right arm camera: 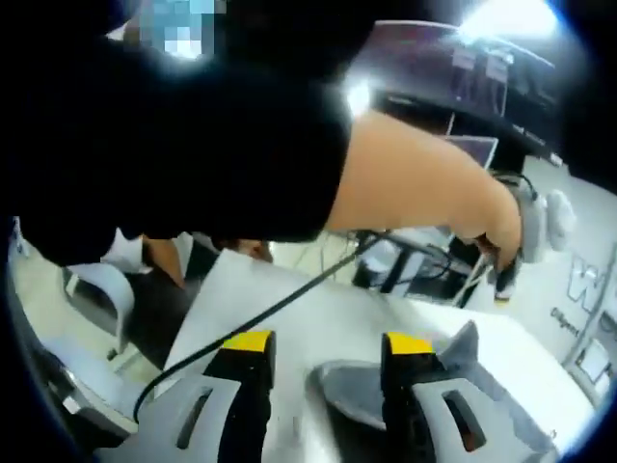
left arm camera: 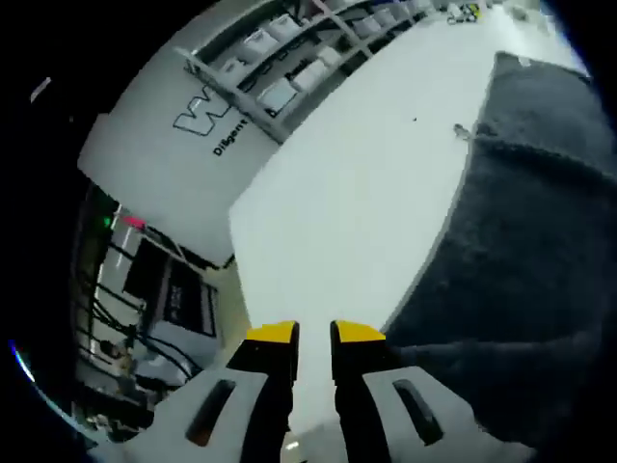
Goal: Open the folded towel by lifting each exposed corner and separating the folded layers until the towel lies flat within the target outline without major curled edges
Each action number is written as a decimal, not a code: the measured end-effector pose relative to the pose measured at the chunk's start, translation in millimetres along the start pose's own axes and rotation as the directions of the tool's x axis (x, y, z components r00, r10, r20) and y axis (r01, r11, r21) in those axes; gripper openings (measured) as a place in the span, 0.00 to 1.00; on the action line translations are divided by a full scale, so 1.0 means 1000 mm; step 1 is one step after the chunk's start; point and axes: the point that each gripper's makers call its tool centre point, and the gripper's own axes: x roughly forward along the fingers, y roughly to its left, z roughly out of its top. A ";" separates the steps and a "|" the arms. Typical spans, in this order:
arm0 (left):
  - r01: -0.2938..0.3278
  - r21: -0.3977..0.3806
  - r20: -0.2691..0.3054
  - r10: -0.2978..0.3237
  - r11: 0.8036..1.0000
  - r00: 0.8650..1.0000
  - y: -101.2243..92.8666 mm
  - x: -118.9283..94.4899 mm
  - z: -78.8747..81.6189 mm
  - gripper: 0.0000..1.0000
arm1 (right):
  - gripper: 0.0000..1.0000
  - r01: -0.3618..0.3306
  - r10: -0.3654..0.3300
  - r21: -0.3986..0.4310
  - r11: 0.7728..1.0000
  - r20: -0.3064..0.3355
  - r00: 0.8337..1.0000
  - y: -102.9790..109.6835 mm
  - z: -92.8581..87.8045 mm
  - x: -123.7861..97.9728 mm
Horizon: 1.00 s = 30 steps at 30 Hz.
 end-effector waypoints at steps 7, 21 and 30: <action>0.028 -0.023 -0.019 -0.028 0.999 0.999 -0.027 0.004 -0.011 0.21 | 0.52 0.107 -0.105 -0.028 0.994 0.038 0.994 -0.039 0.009 -0.051; 0.094 -0.458 0.057 -0.076 0.884 0.995 -0.017 0.016 -0.029 0.57 | 0.54 0.666 -0.678 -0.128 0.735 -0.140 0.722 -0.273 -0.092 -0.286; 0.096 -0.525 0.028 -0.096 0.846 0.995 -0.017 0.022 -0.042 0.34 | 0.41 0.813 -0.727 0.007 0.582 -0.443 0.525 -0.362 -0.229 -0.433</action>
